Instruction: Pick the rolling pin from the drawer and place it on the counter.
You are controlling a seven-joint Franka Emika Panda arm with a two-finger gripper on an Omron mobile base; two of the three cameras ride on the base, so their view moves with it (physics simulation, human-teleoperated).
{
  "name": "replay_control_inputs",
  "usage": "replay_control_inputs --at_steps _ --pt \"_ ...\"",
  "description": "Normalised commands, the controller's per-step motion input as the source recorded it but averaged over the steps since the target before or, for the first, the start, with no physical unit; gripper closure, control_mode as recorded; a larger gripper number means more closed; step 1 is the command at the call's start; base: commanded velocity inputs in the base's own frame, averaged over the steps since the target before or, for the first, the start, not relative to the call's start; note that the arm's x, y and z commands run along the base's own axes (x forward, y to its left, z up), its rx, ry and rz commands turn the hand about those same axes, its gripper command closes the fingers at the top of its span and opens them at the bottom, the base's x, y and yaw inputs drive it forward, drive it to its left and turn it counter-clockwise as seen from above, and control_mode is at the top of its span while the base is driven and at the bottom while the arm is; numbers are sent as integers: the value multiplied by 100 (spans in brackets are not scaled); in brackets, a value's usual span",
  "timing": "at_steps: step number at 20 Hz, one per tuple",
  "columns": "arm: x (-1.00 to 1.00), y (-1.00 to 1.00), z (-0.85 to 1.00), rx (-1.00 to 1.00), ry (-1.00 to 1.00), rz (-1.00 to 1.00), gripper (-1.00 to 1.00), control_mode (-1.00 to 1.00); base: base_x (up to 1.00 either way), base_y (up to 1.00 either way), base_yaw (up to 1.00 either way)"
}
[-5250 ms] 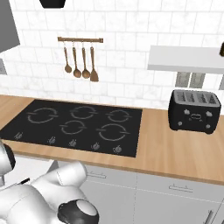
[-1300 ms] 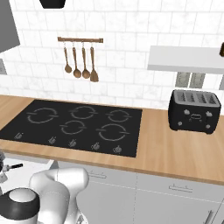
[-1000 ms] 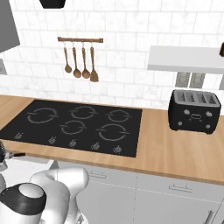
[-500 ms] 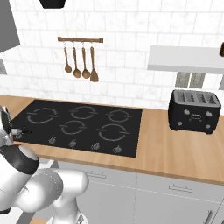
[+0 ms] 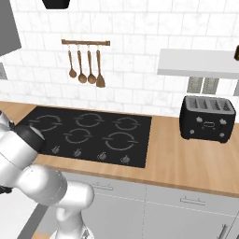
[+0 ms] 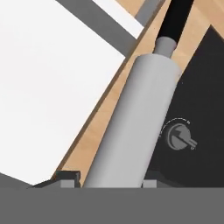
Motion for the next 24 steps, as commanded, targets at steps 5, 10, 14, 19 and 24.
replay_control_inputs --at_steps 5,10,14,19,24 --pt "7 0 -27 0 2 0 -100 -100 0 0 0" --pt "35 0 55 10 -12 -3 -100 -100 0 0 0" --pt "-5 -1 41 7 -5 -3 -100 -100 0 0 0" --pt "-89 -49 96 16 -24 -1 -100 -100 0 0 0" --pt "-100 -98 100 26 -39 0 -100 -100 0 0 0"
